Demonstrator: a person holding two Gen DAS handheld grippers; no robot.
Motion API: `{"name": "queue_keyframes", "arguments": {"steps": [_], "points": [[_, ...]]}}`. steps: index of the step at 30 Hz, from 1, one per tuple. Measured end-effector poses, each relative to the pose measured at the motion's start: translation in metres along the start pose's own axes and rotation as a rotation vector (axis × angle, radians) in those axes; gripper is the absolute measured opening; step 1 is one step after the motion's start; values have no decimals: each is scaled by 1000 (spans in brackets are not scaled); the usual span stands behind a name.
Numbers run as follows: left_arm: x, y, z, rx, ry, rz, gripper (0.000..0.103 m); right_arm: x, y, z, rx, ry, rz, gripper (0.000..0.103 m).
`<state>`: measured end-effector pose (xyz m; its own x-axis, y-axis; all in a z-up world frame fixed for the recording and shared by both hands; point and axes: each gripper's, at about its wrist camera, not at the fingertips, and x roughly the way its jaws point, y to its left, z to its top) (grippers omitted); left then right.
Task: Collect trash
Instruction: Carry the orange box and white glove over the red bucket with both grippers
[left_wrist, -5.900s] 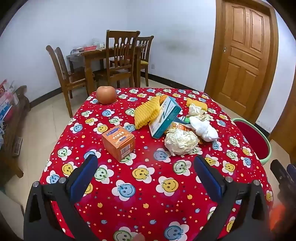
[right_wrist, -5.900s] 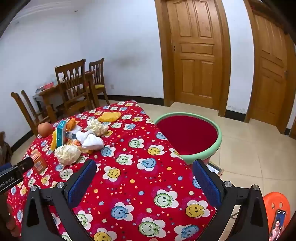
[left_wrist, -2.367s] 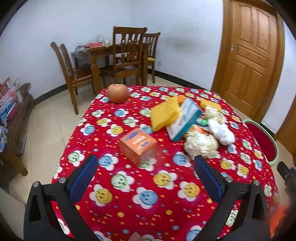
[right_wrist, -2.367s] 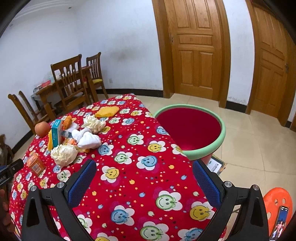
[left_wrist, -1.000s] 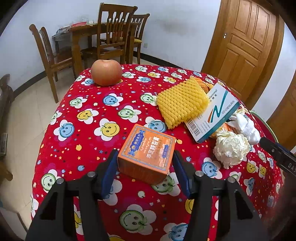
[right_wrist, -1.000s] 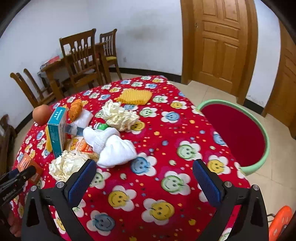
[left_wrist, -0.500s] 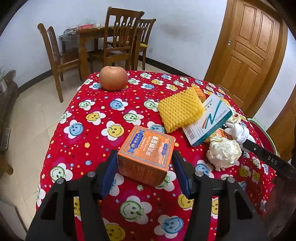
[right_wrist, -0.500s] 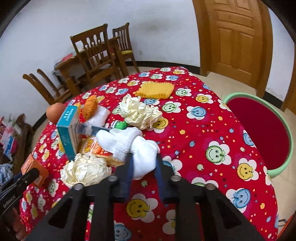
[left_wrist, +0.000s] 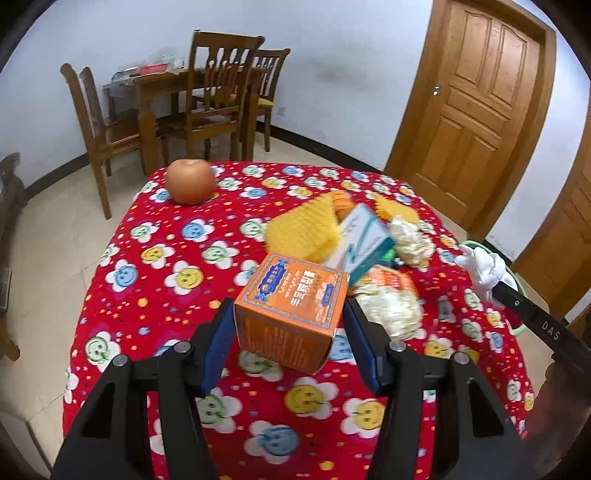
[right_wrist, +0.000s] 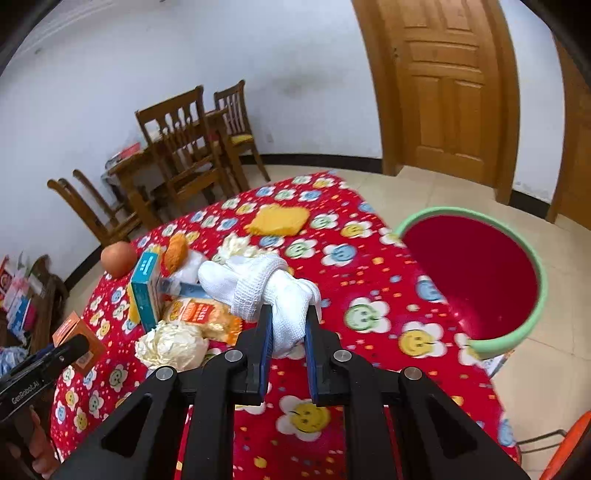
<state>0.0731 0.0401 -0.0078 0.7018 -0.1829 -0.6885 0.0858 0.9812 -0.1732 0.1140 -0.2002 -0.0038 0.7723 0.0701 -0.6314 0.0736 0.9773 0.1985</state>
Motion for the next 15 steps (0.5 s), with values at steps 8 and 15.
{"name": "queue_keyframes", "arguments": {"steps": [8,15], "points": [[-6,-34,10,37,-16,-57,59,-30,-32,0,48,-52,-51,16],[-5,-68,19,85,-26,-99,59,-47,-63,2,98,-99,-91,16]]}}
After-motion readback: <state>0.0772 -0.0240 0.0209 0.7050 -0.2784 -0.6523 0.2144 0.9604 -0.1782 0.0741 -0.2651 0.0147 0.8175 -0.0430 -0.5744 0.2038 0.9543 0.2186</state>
